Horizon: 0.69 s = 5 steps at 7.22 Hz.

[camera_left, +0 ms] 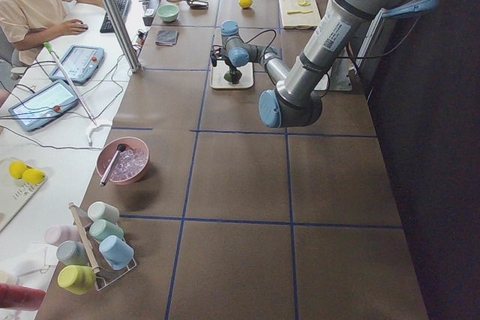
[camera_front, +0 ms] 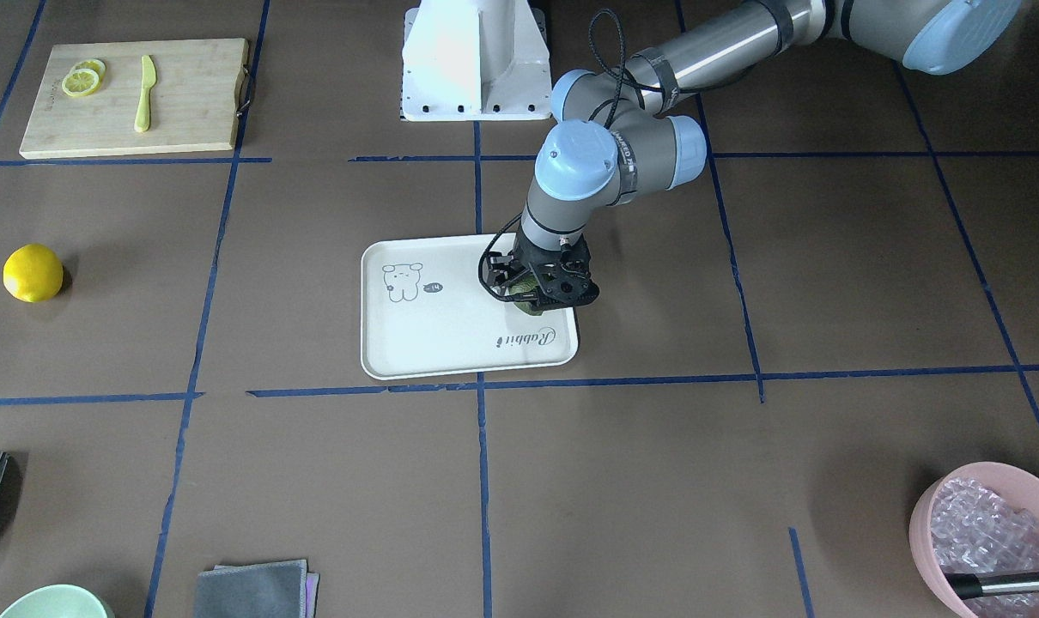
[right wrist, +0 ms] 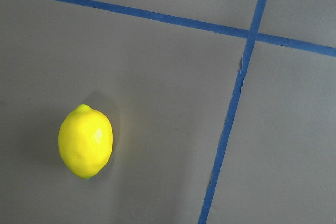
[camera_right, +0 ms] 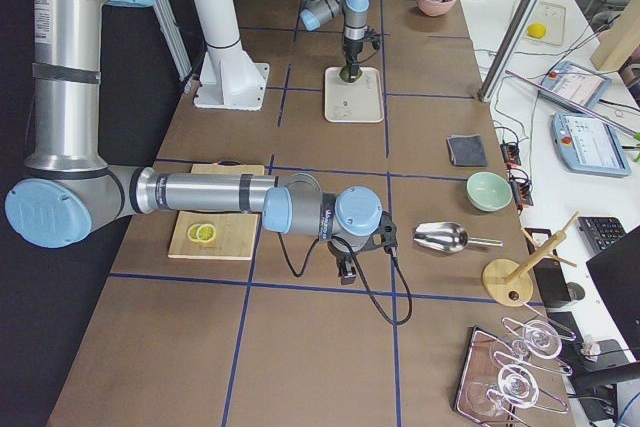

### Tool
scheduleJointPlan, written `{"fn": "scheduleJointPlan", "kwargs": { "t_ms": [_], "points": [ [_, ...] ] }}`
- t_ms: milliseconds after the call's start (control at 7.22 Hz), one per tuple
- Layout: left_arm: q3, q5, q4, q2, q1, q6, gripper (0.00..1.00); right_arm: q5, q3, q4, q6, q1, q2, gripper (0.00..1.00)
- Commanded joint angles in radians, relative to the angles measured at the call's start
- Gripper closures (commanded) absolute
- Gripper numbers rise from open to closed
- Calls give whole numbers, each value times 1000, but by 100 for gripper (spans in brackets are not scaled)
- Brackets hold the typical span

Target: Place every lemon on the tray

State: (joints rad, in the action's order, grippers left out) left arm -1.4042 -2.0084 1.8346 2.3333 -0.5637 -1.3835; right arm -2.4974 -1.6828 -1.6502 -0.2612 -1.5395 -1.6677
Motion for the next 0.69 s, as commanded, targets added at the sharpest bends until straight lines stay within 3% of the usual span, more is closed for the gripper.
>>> {"fn": "scheduleJointPlan", "kwargs": {
  "t_ms": [0,277,415,554],
  "points": [
    [-146,-7,-14,-72,-47,11,0,2,0,1,0,2,2,0],
    [-363,-9,-50,-243,-125,126,0,-36,-5,15,29,27,2,0],
    [-424,-7,-105,-291,-145,188,0,-40,-11,29,137,53,5,0],
    [-441,-7,-119,-299,-150,193,0,-34,-6,153,277,103,-1,1]
  ]
}}
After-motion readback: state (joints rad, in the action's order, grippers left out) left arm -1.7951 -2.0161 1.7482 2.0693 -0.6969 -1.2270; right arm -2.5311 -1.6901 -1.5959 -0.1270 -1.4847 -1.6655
